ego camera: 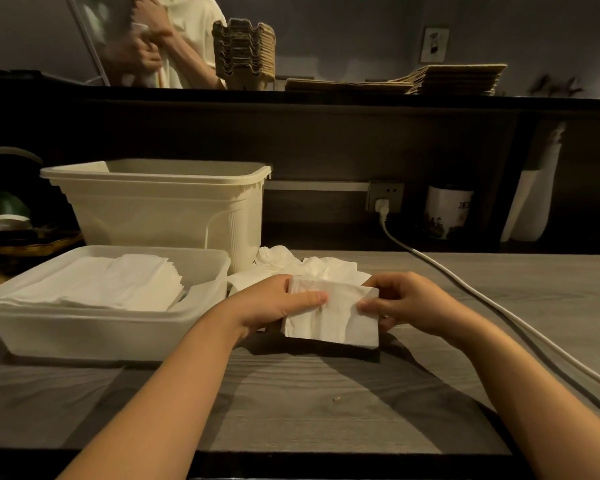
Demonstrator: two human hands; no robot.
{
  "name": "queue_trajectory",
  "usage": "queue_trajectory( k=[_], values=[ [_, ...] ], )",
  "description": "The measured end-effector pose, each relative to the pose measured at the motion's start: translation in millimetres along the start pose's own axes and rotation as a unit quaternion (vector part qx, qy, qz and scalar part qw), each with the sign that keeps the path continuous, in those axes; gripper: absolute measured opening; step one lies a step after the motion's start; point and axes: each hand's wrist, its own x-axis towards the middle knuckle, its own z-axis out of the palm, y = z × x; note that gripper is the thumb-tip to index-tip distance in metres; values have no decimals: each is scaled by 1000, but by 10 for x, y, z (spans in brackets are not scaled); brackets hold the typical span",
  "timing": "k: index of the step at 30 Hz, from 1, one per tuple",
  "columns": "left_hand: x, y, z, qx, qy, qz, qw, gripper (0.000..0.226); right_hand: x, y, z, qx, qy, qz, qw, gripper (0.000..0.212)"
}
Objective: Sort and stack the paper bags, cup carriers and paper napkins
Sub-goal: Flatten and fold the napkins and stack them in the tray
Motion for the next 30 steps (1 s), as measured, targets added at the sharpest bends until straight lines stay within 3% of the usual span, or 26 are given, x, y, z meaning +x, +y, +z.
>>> queue_trajectory(
  k=[5, 13, 16, 19, 22, 26, 30],
  values=[
    [12, -10, -10, 31, 12, -8, 999, 27, 9, -13, 10, 14, -27, 27, 999, 20],
    [-38, 93, 8, 82, 31, -2, 996, 32, -5, -3, -2, 101, -48, 40, 993, 13],
    [-62, 256, -14, 151, 41, 8, 988, 31, -4, -12, 1, 135, -42, 46, 989, 12],
    [-94, 475, -83, 195, 39, 19, 980, 21, -8, -21, 16, 224, -45, 37, 973, 23],
    [-174, 650, -220, 239, 22, 9, 971, 24, -22, -77, 70, 344, -58, 23, 937, 38],
    [-288, 734, -489, 205, -10, -42, 978, 24, 19, -235, 202, 395, -69, 16, 916, 41],
    [-375, 754, -751, 172, -19, -85, 981, 18, 88, -402, 317, 397, -62, 28, 915, 25]
  ],
)
